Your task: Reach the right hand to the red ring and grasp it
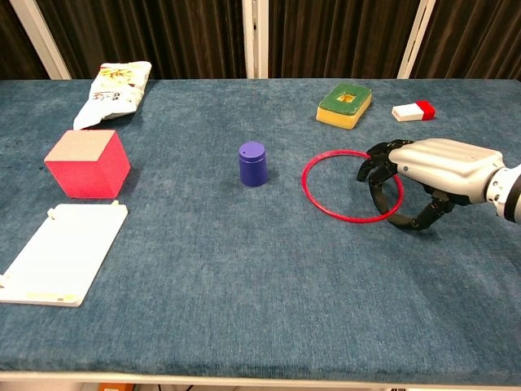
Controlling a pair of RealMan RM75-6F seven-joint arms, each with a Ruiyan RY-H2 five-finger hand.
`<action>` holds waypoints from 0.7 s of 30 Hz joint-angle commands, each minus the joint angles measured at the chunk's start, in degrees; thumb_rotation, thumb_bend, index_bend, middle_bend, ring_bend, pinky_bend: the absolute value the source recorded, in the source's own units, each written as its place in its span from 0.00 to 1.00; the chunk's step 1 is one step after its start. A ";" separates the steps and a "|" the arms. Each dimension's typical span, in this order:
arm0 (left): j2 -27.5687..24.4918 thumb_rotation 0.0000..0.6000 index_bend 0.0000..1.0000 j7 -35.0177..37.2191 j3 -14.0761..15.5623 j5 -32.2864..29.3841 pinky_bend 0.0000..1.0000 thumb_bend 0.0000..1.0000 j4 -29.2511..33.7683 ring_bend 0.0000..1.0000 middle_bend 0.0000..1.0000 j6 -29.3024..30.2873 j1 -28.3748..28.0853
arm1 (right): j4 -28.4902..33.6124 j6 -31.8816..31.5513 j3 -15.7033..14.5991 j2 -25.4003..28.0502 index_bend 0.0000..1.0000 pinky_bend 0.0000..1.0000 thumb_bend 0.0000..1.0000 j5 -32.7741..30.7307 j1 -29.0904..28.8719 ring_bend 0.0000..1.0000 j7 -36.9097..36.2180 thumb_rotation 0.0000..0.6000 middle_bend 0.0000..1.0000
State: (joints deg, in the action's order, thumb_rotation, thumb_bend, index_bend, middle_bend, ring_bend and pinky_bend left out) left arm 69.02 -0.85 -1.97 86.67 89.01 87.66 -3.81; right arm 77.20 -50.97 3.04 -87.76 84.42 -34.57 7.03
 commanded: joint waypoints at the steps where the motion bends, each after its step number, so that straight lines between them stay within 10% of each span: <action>1: -0.03 1.00 0.16 0.11 0.03 0.04 0.00 0.00 -0.07 0.00 0.09 0.15 0.13 | 0.03 -0.12 -0.10 -0.07 0.62 0.00 0.33 -0.13 -0.14 0.00 0.05 1.00 0.23; 21: -0.76 1.00 0.16 -0.56 -0.04 0.68 0.00 0.00 0.87 0.00 0.09 0.31 0.09 | 12.72 4.08 2.69 11.02 0.67 0.00 0.39 -1.76 -5.05 0.00 -0.97 1.00 0.26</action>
State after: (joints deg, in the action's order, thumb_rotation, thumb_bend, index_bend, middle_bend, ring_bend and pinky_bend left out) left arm 68.28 -1.41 -2.01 87.33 89.89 87.96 -3.70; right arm 87.18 -49.94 4.22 -79.19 83.61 -37.11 6.13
